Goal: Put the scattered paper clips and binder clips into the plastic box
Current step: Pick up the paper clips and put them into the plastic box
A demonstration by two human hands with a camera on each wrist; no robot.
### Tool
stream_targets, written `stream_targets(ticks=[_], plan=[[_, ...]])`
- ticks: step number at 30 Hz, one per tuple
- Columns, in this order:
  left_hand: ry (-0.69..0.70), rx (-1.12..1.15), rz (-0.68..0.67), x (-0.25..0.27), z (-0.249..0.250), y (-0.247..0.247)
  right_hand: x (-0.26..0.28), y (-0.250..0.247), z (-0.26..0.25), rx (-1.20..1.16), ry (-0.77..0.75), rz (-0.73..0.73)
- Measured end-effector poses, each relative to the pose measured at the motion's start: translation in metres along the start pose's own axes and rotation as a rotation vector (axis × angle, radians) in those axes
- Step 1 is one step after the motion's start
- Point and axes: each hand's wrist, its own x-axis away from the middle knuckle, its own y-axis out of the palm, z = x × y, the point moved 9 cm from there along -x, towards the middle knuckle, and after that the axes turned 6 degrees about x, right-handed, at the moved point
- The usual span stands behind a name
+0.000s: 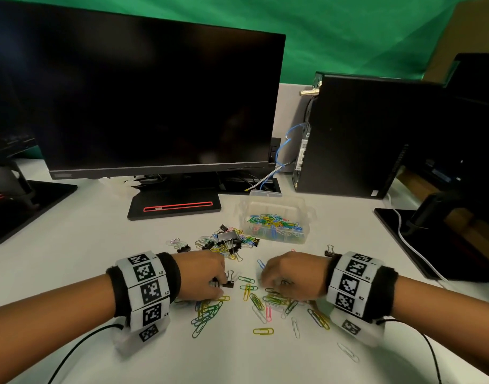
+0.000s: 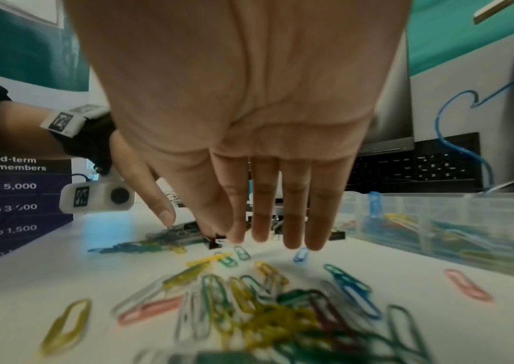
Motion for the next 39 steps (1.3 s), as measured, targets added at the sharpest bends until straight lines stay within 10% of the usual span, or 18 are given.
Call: stream_targets(ticks=[17, 29, 39], plan=[[-0.028, -0.021, 0.012, -0.005, 0.000, 0.000, 0.015, 0.033, -0.013, 0.052, -0.018, -0.146], [0.037, 0.043, 0.144, -0.013, 0.028, -0.017, -0.024, -0.045, 0.096, -0.037, 0.473, 0.281], [0.080, 0.057, -0.003, -0.010, 0.039, 0.021, -0.032, -0.057, 0.124, -0.262, 0.544, 0.451]])
